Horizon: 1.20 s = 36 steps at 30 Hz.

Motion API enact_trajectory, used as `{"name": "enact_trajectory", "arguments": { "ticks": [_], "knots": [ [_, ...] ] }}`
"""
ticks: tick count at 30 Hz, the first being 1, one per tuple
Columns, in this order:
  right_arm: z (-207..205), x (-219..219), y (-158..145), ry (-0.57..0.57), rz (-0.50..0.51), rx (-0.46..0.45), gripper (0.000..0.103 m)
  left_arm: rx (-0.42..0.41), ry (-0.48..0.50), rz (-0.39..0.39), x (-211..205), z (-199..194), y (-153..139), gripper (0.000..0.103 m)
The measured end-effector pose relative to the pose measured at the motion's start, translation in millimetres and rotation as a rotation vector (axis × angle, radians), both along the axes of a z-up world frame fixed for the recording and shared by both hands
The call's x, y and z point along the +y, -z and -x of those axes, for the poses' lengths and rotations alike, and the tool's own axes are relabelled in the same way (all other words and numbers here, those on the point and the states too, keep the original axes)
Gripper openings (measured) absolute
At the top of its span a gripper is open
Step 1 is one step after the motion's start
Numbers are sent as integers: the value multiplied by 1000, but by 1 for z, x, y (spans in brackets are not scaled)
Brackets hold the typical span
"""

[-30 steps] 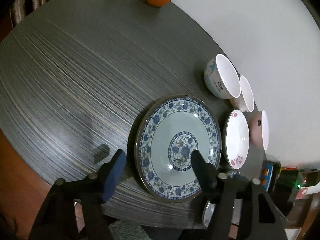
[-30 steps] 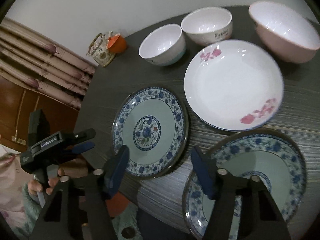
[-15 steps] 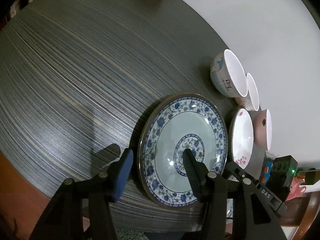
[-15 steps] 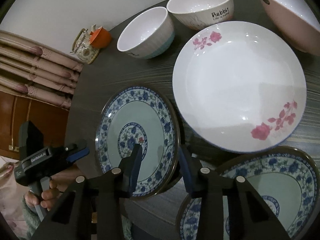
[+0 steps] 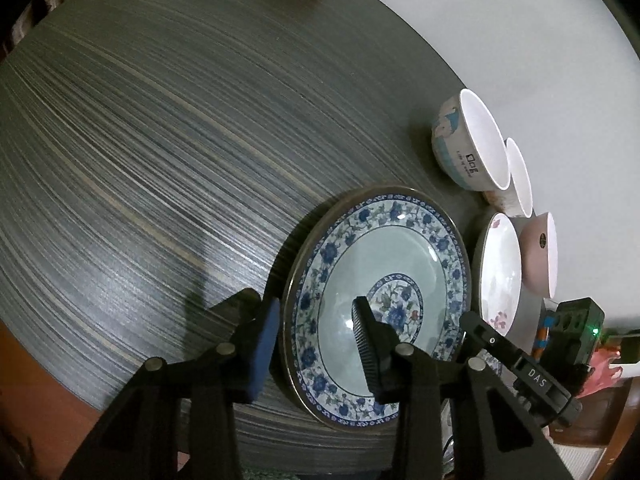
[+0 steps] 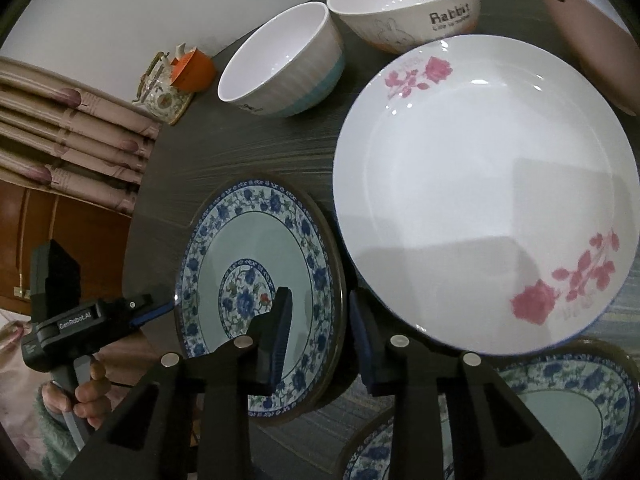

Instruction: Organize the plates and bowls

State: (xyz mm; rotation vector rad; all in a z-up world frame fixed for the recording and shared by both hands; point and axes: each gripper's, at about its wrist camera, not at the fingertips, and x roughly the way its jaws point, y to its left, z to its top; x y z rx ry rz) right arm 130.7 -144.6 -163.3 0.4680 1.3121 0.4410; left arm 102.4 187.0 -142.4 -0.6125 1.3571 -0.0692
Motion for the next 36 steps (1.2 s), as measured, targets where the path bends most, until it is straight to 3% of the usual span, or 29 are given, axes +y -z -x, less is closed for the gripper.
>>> {"name": "enact_trajectory", "arguments": {
  "ticks": [4,8,13,36],
  "knots": [
    [-3,3,3,-6,10,0,28,2,9,-9,0,-1,2,34],
    [-4,5,5,-11,29,-3,20,0,21,-33,0,-4,5,26],
    [-2,7,5,-11,55,-1,13,-10,36,-50,3,-5,4,23],
    [33,46,3,-63,32,1,13,-38,-13,-109,50,17,-10,23]
  ]
}}
